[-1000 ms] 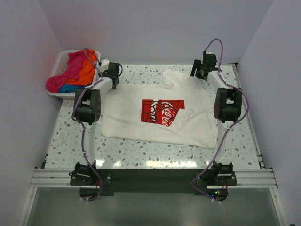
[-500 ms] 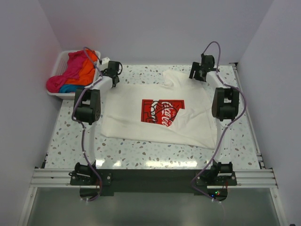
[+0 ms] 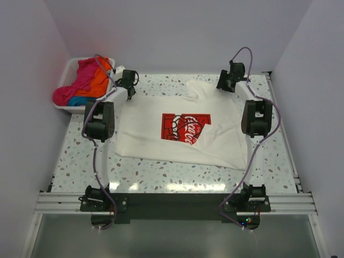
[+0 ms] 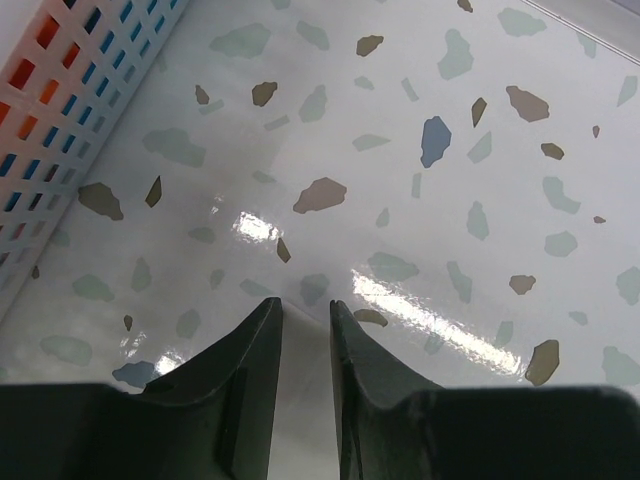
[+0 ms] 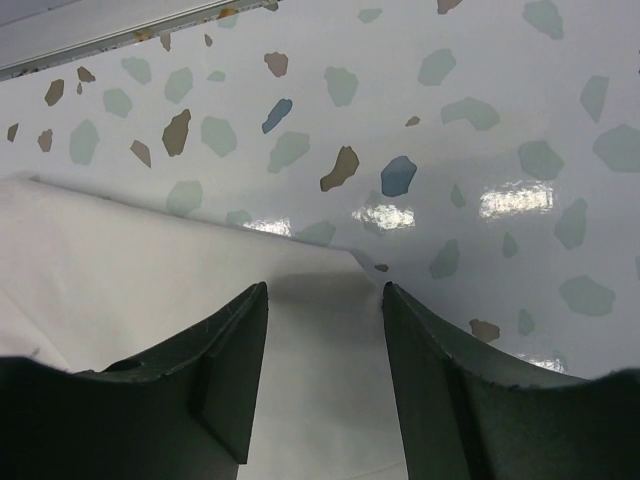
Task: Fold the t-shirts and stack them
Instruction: Fold the tshirt
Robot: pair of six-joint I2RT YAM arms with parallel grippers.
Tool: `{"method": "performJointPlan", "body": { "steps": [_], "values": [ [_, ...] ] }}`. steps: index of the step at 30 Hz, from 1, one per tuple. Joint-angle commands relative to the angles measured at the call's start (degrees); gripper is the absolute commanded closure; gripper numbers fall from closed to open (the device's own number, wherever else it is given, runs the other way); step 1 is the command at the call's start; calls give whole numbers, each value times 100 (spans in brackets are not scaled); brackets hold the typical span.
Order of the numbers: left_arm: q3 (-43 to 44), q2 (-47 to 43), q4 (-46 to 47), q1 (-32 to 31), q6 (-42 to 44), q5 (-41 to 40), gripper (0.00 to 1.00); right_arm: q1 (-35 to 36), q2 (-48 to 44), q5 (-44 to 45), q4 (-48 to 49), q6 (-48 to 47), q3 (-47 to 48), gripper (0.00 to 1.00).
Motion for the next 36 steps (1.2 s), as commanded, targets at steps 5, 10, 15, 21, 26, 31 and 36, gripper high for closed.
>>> {"method": "performJointPlan", "body": {
  "steps": [5, 10, 15, 21, 26, 31, 36],
  "values": [
    [119, 81, 183, 67, -35, 63, 67, 37, 224, -242, 55, 188, 263, 55],
    [32, 37, 157, 67, -96, 37, 58, 37, 215, -294, 90, 258, 263, 67],
    [-21, 46, 157, 67, -105, 54, 57, 28, 233, -356, 134, 328, 271, 78],
    [23, 99, 174, 67, -96, 81, 74, 37, 67, -347, 292, 425, 140, 91],
    [75, 46, 200, 67, -79, 81, 89, 37, -162, -365, 521, 495, -45, 97],
    [-30, -103, 350, 75, -70, 63, 100, 28, -443, -417, 731, 530, -220, 100],
    [-320, -446, 692, 76, -61, 133, 100, 19, -856, -382, 1074, 583, -686, 100]
  ]
}}
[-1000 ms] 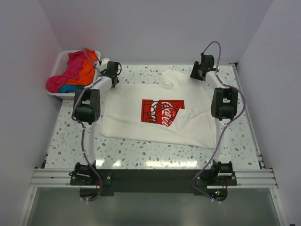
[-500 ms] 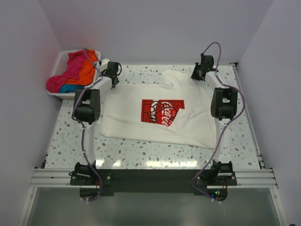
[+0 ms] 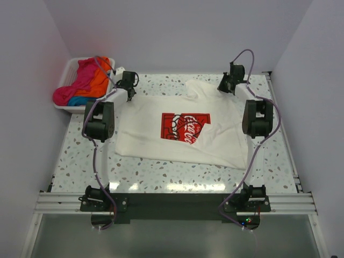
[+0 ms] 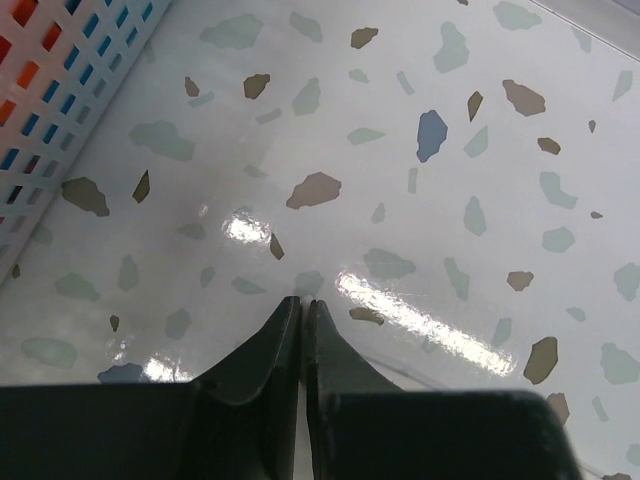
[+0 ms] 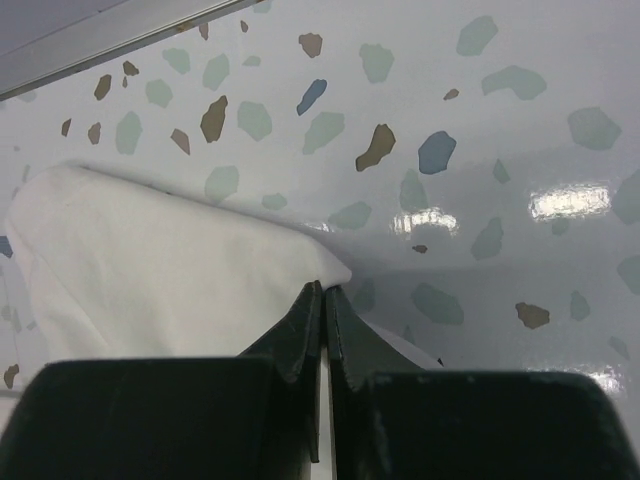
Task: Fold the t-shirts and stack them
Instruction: Fold the tshirt
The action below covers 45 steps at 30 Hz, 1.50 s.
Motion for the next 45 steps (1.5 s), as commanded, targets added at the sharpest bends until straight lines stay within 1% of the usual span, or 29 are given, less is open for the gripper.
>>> {"method": "performJointPlan", "body": {
  "steps": [1, 10, 23, 27, 36, 45],
  "values": [
    [-198, -514, 483, 80, -15, 46, 100, 11, -765, -17, 574, 87, -227, 100],
    [-795, -1155, 852, 159, -129, 178, 100, -60, -1767, 202, 899, 113, -1211, 100],
    [-1902, -2069, 826, 229, -463, 371, 100, -130, -3366, 361, 1234, 386, -3407, 100],
    [-2245, -2360, 817, 238, -560, 441, 100, -314, -3920, 387, 1225, 517, -3962, 100],
    [-3080, -2992, 677, 238, -867, 591, 100, -367, -5272, 475, 1076, 807, -5202, 100],
    [-3994, -3731, 712, 247, -1087, 643, 100, -376, -6372, 440, 891, 1053, -6309, 100]
  ]
}}
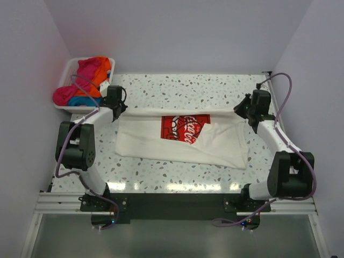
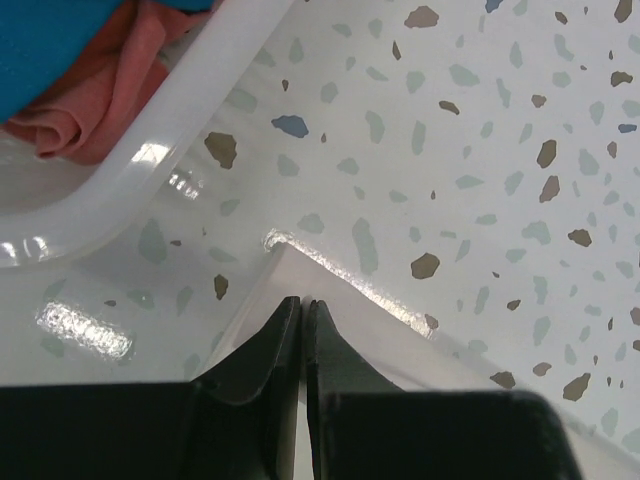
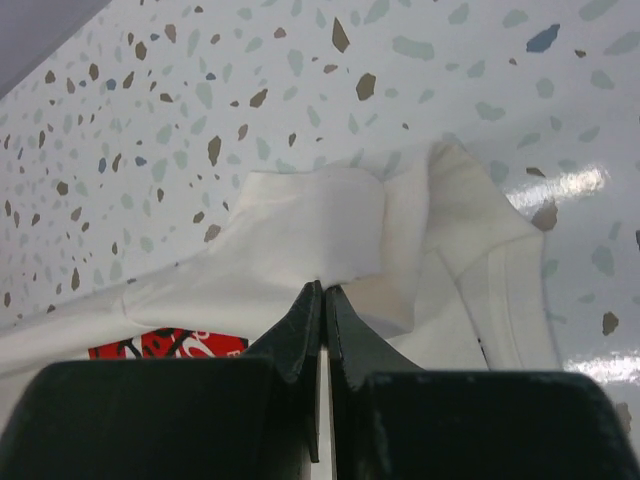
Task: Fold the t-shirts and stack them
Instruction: Fold the tshirt
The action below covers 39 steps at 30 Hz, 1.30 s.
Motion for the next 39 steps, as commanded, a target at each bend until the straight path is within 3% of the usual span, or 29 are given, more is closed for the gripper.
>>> {"method": "performJointPlan", "body": {
  "steps": [1, 10, 16, 17, 20, 21, 23, 25, 31, 39],
  "values": [
    [-235, -470, 117, 83, -202, -14, 100, -35, -593, 136, 58, 208, -421, 100],
    [-1035, -1155, -85, 83, -756, 29, 100, -35, -1534, 74, -108, 472, -1502, 100],
    [-2061, -1621, 248, 83, -1029, 249, 100, -35, -2203, 4, -205, 577, -2284, 100],
    [-2186, -1683, 371, 83, -1055, 284, 96, -35, -2264, 13, -240, 586, -2373, 98],
    [-2678, -2016, 660, 83, -1134, 399, 64, -35, -2493, 39, -363, 577, -2602, 77],
    [-2792, -2131, 723, 83, -1160, 416, 56, -35, -2563, 22, -407, 560, -2637, 56],
    [-3039, -2473, 916, 83, -1126, 460, 41, -35, -2783, 30, -513, 472, -2612, 42],
    [-3049, -2685, 908, 83, -1073, 478, 38, -26, -2880, 39, -583, 384, -2445, 31],
    [-2741, -2791, 653, -31, -871, 382, 38, 70, -1898, -40, -522, 33, -1480, 30],
    [-2539, -2659, 583, -549, -782, 373, 40, 852, 79, 1137, -811, -486, 103, 40]
  ]
}}
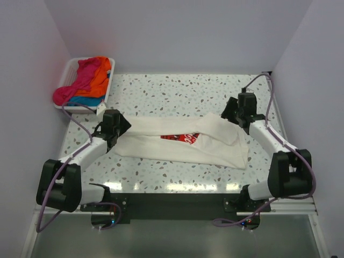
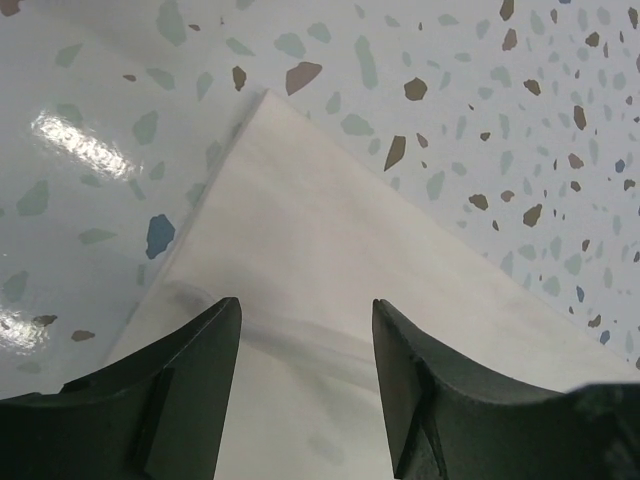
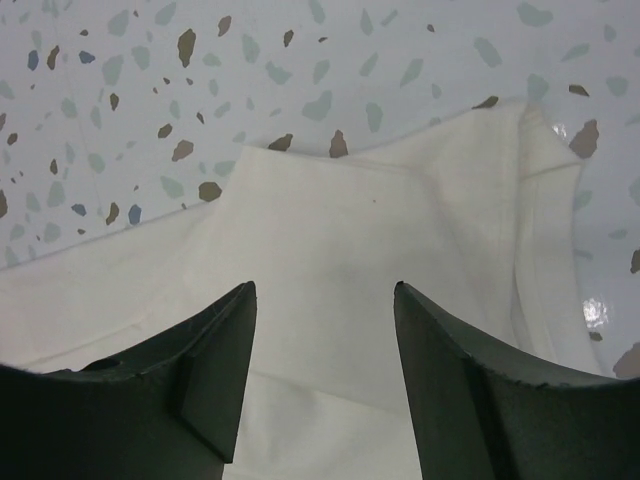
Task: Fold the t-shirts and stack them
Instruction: Fold the tshirt
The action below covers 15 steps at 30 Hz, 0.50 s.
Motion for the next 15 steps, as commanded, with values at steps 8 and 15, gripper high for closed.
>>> {"method": "performJointPlan", "body": {
  "steps": [8, 15],
  "values": [
    [244, 154, 203, -547, 101, -45, 41, 103, 711, 1376, -94, -287, 444, 50],
    [200, 321, 308, -670, 65, 17, 41, 103, 1290, 1164, 109, -305, 530, 52]
  ]
}}
